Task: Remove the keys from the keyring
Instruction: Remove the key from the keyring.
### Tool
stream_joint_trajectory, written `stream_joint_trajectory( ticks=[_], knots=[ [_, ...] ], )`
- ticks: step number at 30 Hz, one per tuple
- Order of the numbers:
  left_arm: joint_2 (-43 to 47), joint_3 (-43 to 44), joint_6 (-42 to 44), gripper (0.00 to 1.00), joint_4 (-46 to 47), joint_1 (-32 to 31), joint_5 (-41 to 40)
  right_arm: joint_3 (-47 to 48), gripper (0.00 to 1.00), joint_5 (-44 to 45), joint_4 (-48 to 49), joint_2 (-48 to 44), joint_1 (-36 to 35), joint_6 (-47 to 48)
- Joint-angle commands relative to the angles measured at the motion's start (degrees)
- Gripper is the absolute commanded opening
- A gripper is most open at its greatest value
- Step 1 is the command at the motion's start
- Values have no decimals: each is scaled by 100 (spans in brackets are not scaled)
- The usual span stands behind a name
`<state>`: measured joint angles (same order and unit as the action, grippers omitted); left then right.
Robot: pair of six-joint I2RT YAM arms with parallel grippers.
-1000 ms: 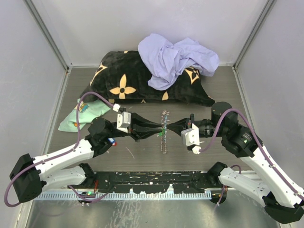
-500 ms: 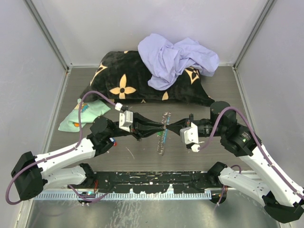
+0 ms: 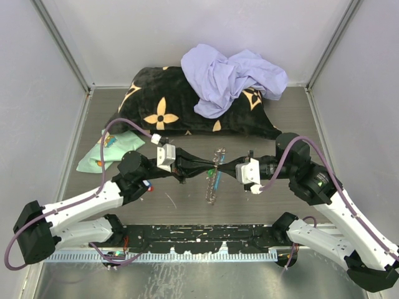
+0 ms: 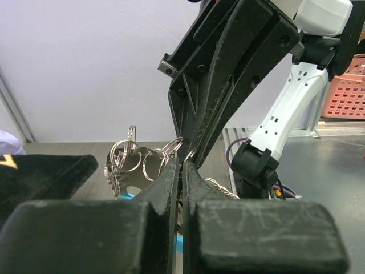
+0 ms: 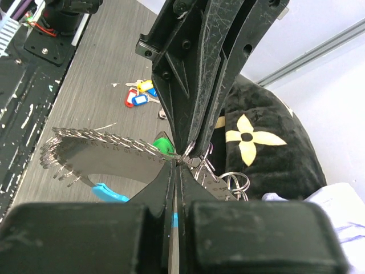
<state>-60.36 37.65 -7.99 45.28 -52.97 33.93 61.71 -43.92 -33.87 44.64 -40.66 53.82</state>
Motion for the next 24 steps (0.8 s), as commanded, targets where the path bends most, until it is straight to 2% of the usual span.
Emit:
stream_joint_trajectory(
  ticks=[1, 6, 14, 19, 24],
  knots=[
    [350, 416, 294, 0, -841, -75, -175, 59, 8, 180, 770, 41, -22, -703],
    [484, 785, 625, 0, -2026, -135, -264, 100, 17, 344, 859, 170, -25, -1211],
    [449, 1272, 903, 0, -2984, -254, -333, 212, 23, 532, 909, 306, -25, -1610],
    [399, 1655, 1104, 0, -3724, -310, -376, 260, 23, 543, 862, 364, -22, -1673],
    [351, 2053, 1277, 0, -4465, -343, -405, 353, 17, 520, 676, 441, -26, -1572]
  ],
)
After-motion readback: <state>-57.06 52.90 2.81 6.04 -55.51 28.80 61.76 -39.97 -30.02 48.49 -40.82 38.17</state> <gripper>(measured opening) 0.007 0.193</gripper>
